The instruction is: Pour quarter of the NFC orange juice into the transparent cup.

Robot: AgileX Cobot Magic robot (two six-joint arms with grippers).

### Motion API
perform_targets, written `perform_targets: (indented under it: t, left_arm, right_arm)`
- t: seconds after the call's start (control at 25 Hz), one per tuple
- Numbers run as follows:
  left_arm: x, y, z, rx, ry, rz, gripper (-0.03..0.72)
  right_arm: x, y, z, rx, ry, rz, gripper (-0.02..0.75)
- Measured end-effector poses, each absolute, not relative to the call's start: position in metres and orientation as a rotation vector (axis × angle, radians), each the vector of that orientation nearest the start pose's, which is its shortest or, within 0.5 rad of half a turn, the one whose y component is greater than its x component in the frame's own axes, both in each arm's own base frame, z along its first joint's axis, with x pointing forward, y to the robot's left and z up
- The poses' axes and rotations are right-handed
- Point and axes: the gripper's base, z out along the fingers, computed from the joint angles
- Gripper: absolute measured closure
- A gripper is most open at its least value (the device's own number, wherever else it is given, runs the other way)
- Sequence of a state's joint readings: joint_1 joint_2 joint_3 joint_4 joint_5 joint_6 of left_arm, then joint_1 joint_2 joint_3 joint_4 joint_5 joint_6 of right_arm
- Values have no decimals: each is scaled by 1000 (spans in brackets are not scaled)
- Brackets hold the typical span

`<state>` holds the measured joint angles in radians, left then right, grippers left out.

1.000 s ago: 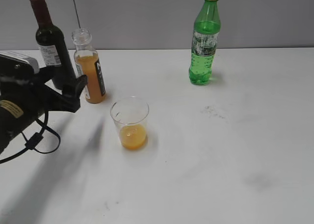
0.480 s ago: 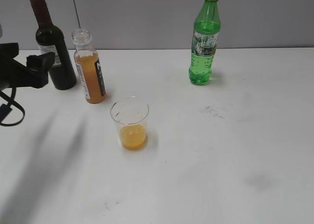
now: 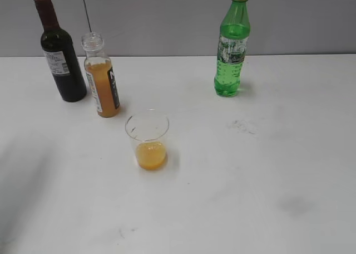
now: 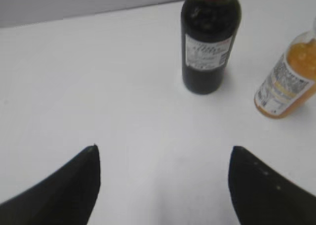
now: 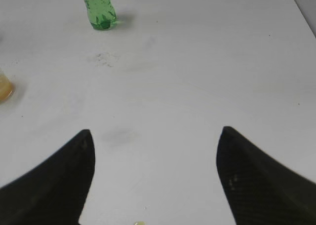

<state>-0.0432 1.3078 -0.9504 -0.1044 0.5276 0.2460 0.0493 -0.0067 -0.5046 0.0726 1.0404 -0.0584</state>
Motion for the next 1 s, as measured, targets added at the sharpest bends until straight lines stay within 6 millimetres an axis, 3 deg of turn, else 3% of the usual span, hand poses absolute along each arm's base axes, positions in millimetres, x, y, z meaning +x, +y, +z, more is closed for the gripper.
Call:
perform_targets:
  t: [0.12, 0.28, 0.56, 0.72, 1.0]
  left_arm:
    - [271, -10, 317, 262, 2461, -16, 81]
    - [262, -10, 330, 288, 2576, -37, 88]
    - [243, -11, 325, 309, 2802, -85, 94]
    - [236, -12, 326, 268, 2815, -112, 95]
    - [183, -13, 322, 244, 2782, -144, 95]
  right_arm:
    - [-6, 5, 280, -111, 2009, 81, 148]
    - [-6, 5, 280, -111, 2009, 81, 148]
    - [-6, 5, 280, -111, 2009, 81, 148]
    - [-6, 5, 280, -111, 2009, 81, 148]
    - [-6, 5, 280, -111, 2009, 81, 148]
